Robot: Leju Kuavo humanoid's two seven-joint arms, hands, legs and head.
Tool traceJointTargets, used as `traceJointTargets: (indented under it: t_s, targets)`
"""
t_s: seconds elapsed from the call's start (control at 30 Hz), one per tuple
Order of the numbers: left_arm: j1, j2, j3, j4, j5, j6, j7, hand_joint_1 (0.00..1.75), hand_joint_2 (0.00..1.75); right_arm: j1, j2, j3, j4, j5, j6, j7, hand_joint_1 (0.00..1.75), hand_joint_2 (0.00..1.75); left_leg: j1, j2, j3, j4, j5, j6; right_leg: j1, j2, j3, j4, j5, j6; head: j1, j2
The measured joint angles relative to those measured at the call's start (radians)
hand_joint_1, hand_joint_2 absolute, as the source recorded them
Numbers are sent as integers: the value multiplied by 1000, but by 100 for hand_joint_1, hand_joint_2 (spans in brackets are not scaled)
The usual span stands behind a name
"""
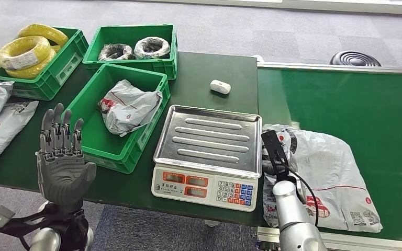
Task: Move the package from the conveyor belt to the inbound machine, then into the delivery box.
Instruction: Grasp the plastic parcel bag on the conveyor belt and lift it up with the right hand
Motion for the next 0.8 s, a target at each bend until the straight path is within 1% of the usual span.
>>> traceJointTargets:
  t_s: [0.07,0.17,0.23,0.27,0.33,0.4,0.47,0.53,0.63,0.8]
  targets:
    - [3,0,0,-3,-1,6,0,0,175,-2,6,31,7,26,-57,35,0,175,0,0,0,0,0,0,0,0,0,0,0,0,0,0]
    - [8,0,0,-8,-1,8,0,0,175,-7,6,63,11,41,-83,58,0,175,-1,0,0,0,0,0,-1,0,0,0,0,0,0,0]
    - [12,0,0,-11,-1,10,0,0,175,-8,4,77,9,71,-126,84,0,175,-1,-1,0,0,0,0,-2,0,0,0,0,0,0,0]
    - [15,0,0,-13,-1,13,-1,0,175,-8,0,84,6,109,-171,113,0,175,-2,-1,0,1,0,0,-2,0,0,0,0,0,0,0]
    - [26,1,-1,-18,0,16,-7,0,175,-9,-21,101,-8,233,-285,198,0,175,-2,-2,0,1,0,0,-2,-1,0,0,0,0,0,0]
    - [39,2,-2,-21,3,18,-17,0,175,-17,-57,109,-20,344,-354,258,0,175,-2,-2,0,1,0,0,-2,-1,0,0,0,0,0,0]
    - [50,3,-4,-21,3,21,-25,0,175,-27,-91,102,-25,386,-366,264,0,175,-2,-1,0,1,0,1,-2,-1,0,0,0,0,0,0]
    - [55,5,-7,-22,4,23,-28,0,175,-29,-112,95,-27,398,-368,258,0,175,-2,0,0,1,-1,1,-2,0,0,-1,0,0,0,0]
    - [57,6,-13,-23,4,24,-30,0,175,-29,-127,88,-27,403,-369,254,0,175,-1,-1,0,1,0,1,-2,0,0,-1,0,1,0,0]
    - [58,8,-19,-25,4,24,-30,0,175,-29,-135,83,-27,416,-372,261,0,175,-1,-1,0,0,0,0,-1,0,0,0,0,0,0,0]
